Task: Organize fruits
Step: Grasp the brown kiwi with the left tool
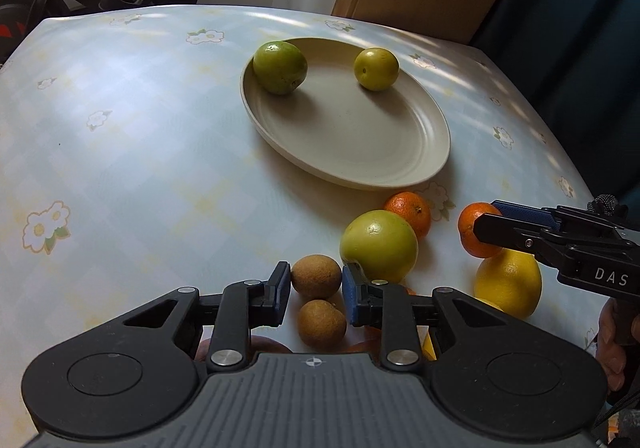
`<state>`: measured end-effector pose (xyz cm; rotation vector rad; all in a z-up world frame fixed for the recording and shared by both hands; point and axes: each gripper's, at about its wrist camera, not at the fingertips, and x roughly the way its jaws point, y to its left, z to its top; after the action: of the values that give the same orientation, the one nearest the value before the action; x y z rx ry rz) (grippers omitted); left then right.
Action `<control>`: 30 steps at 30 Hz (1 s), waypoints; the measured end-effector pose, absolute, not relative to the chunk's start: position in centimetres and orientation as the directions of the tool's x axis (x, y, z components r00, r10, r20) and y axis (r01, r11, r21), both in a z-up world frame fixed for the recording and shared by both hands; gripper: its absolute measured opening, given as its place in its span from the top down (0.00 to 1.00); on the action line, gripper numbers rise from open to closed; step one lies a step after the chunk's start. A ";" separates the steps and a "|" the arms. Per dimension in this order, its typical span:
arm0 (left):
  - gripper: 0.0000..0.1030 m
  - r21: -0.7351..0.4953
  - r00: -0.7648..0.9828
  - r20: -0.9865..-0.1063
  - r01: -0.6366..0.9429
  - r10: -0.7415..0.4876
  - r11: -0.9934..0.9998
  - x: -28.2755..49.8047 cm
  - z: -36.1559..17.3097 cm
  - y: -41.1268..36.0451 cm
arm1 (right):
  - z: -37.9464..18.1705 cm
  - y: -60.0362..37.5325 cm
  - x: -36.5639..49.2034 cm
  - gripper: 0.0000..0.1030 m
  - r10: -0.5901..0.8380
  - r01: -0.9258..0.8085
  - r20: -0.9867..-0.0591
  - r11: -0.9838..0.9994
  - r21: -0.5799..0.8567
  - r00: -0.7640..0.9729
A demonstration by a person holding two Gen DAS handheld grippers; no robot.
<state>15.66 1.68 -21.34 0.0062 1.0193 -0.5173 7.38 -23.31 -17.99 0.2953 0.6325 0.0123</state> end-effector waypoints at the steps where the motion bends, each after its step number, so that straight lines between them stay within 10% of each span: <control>1: 0.72 -0.226 0.416 -0.813 0.419 -0.407 0.879 15.6 -21.3 1.7 | -18.0 -23.3 7.4 0.68 0.102 0.077 -0.581 0.958 0.275 0.807; 30: 0.72 -0.120 0.558 -0.756 0.396 -0.342 0.910 15.6 -17.9 2.2 | -17.5 -22.5 8.7 0.68 0.086 0.058 -0.615 0.976 0.211 0.784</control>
<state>15.60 2.16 -17.95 0.0670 0.8768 -0.4361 8.71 -22.52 -17.49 0.2240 0.6710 0.0155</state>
